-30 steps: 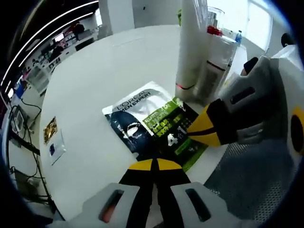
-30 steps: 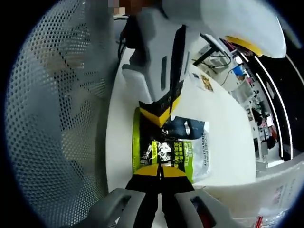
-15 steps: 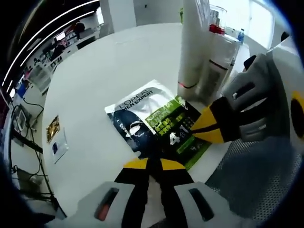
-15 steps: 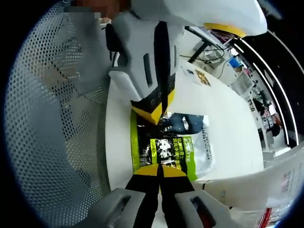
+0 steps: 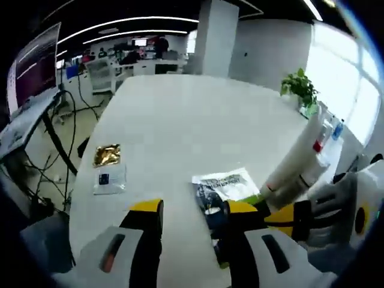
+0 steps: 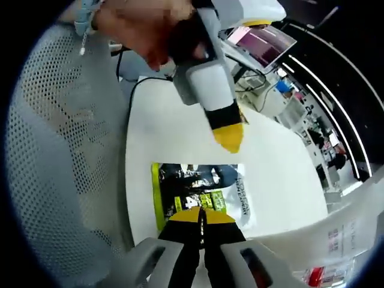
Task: Arrange the skincare products in the storage area until every visible bottle or jar stands upright without overlapping.
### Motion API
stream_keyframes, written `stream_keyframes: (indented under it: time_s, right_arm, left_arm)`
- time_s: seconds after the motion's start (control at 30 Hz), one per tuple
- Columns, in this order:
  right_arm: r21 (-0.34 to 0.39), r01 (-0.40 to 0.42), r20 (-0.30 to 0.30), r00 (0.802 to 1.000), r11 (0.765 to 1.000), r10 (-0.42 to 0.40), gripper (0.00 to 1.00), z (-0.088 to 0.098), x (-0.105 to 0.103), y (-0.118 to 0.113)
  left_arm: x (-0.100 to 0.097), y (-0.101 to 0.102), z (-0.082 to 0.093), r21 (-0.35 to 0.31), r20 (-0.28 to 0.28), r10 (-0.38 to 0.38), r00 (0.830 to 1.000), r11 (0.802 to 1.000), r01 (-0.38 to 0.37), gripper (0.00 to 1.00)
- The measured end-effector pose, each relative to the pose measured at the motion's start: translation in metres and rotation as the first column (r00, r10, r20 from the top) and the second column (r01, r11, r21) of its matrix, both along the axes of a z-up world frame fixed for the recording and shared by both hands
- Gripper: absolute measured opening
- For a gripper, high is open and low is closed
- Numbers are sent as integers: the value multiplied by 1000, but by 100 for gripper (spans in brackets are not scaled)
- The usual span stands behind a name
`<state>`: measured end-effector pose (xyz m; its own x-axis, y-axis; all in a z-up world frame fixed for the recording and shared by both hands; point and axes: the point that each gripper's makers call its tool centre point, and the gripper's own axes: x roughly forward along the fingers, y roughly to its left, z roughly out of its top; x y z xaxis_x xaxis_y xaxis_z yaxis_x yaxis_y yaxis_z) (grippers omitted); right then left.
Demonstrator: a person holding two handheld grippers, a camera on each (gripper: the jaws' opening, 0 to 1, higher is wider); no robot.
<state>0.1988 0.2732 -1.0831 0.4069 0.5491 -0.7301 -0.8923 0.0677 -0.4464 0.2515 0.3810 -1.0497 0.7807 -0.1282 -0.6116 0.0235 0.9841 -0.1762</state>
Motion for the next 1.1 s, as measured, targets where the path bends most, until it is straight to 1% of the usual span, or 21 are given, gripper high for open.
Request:
stream_keyframes:
  time_s: [0.03,0.13,0.23,0.27,0.33,0.37,0.4,0.5,0.57,0.6,0.63,0.67,0.7,0.73,0.77,0.8,0.87,0.9,0.93,0.97,1.1]
  right_arm:
    - [6,-2,-9,1000,1000,2,0,1,-1,1]
    - [9,-4,-13,1000,1000,4,0,1,-1,2]
    - [17,4,-24,1000,1000,-3,0,2,-1,2]
    - [20,7,-37,999,1000,-7,0,2,-2,2]
    - [25,16,-55,998,1000,-15,0,0,-3,2]
    - [22,21,-52,998,1000,-20,0,-1,-2,1]
    - [18,23,-48,999,1000,-22,0,-1,-1,1]
    - [11,34,-58,998,999,-34,0,-2,1,-1]
    - [44,43,-79,996,998,-40,0,3,-1,1]
    - [52,45,-82,996,998,-40,0,4,-1,2]
    - [53,45,-83,996,998,-41,0,3,-1,2]
    - [50,47,-81,996,998,-42,0,2,-1,1]
    - [45,48,-79,996,998,-45,0,1,0,0]
    - [36,47,-76,996,998,-45,0,0,0,0]
    - [33,48,-76,996,998,-45,0,0,1,0]
    - [35,49,-77,996,998,-46,0,1,1,0]
    - [52,56,-84,995,997,-52,0,4,2,0]
    - [59,59,-87,995,997,-54,0,6,2,1]
    - [61,59,-88,995,996,-53,0,6,2,1]
    - [62,58,-88,995,996,-52,0,5,2,2]
    - [61,54,-84,995,997,-49,0,5,1,2]
  left_arm:
    - [4,13,0,13,-7,40,999,999,-40,43]
    - [16,44,-3,72,-32,103,994,992,-100,45]
    - [23,72,-19,131,-119,142,983,983,-127,46]
    - [25,78,-25,132,-146,160,976,981,-141,46]
    - [28,95,-38,181,-196,184,963,972,-149,49]
    - [28,100,-45,206,-229,199,953,967,-153,51]
    - [29,104,-49,221,-247,201,948,964,-147,52]
    - [33,110,-60,246,-285,214,934,958,-145,55]
    - [36,114,-64,246,-298,232,926,956,-160,58]
    - [35,116,-68,233,-318,254,913,955,-185,59]
    - [35,112,-70,202,-328,244,912,962,-185,60]
    - [43,112,-72,160,-300,287,910,955,-248,60]
    - [43,109,-73,139,-304,298,905,954,-267,61]
    - [43,111,-71,171,-286,296,912,952,-255,62]
    - [43,106,-70,169,-281,284,917,955,-244,62]
    - [44,102,-70,168,-282,251,926,963,-210,60]
    - [44,100,-68,168,-285,224,932,969,-182,55]
    - [45,101,-68,170,-290,210,934,971,-166,51]
    - [46,100,-67,173,-293,203,934,972,-157,42]
    - [45,98,-66,181,-301,197,933,973,-147,35]
    - [46,102,-68,175,-312,201,929,973,-151,35]
